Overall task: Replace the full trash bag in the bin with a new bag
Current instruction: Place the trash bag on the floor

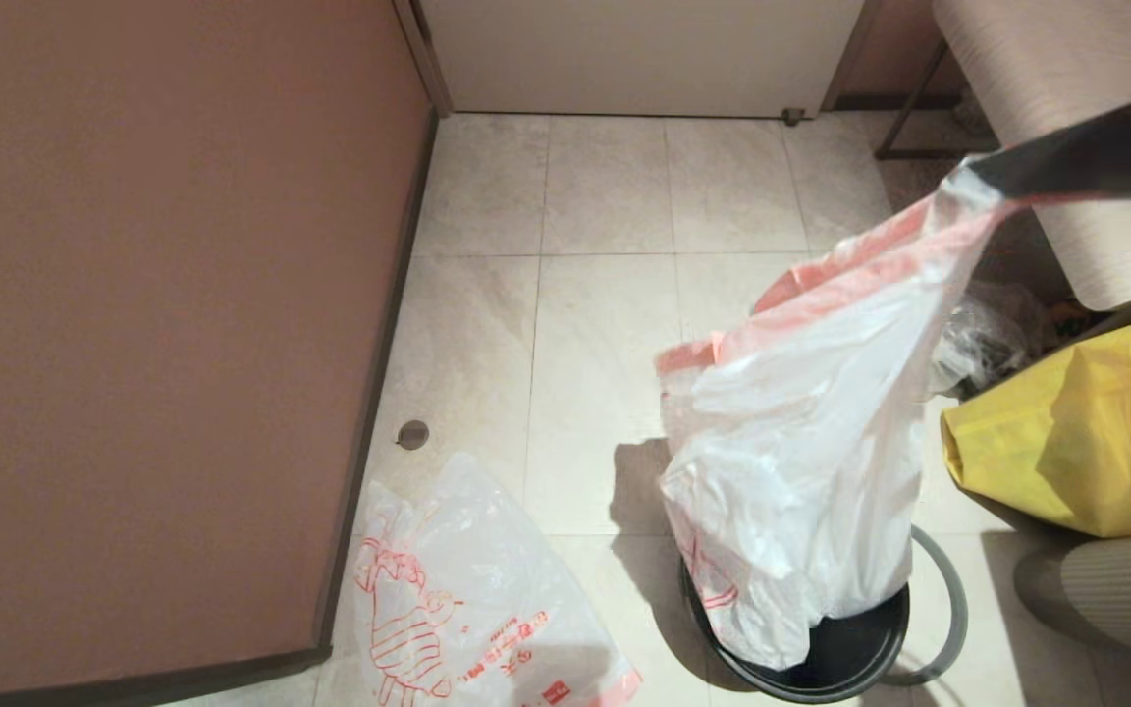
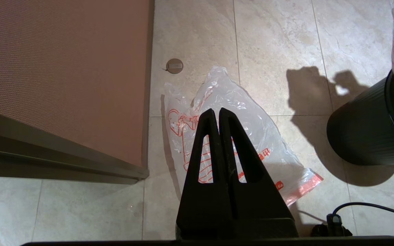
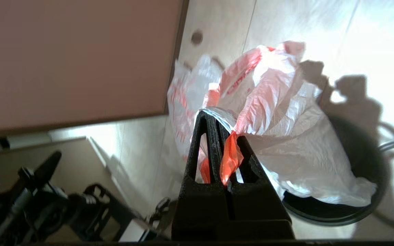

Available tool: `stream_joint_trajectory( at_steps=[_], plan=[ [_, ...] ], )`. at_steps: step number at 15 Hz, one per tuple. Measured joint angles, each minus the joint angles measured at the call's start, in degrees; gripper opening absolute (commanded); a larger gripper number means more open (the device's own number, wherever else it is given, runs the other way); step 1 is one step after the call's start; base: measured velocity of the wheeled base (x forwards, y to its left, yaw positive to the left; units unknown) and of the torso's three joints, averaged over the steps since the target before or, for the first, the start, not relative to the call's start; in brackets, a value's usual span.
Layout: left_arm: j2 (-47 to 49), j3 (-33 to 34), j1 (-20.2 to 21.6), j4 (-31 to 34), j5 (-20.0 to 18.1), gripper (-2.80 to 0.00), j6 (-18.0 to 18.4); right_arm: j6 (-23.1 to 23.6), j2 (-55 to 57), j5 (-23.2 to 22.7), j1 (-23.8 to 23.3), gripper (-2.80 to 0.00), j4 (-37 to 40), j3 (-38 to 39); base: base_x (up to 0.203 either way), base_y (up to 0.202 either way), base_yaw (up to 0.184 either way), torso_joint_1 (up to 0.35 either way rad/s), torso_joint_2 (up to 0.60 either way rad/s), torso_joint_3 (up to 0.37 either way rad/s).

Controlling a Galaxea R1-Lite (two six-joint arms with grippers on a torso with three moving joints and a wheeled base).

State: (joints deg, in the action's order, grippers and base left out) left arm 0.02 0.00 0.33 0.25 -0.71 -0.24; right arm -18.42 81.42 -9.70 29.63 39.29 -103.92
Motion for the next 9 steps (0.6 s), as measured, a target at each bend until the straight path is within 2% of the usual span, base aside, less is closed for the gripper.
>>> stream_joint_trajectory(
  at_steps=[2, 5, 9],
  plan=[
    [0.0, 0.0, 0.0, 0.0, 0.0, -2.8, 0.0, 1.5, -0.2, -1.4, -3.3, -2.8, 2.6, -6.3, 0.0, 0.0, 0.0, 0.0, 0.0, 0.0],
    [0.0, 0.0, 0.0, 0.0, 0.0, -2.8, 0.0, 5.2, -2.2, -1.7, -5.4, -2.8, 2.9, -9.3, 0.0, 0.0, 0.0, 0.0, 0.0, 0.0],
    [0.0, 0.0, 0.0, 0.0, 0.0, -2.8, 0.0, 9.4, -5.0, 0.6, -10.1, -2.8, -3.8, -9.9, 0.0, 0.0, 0.0, 0.0, 0.0, 0.0]
  ],
)
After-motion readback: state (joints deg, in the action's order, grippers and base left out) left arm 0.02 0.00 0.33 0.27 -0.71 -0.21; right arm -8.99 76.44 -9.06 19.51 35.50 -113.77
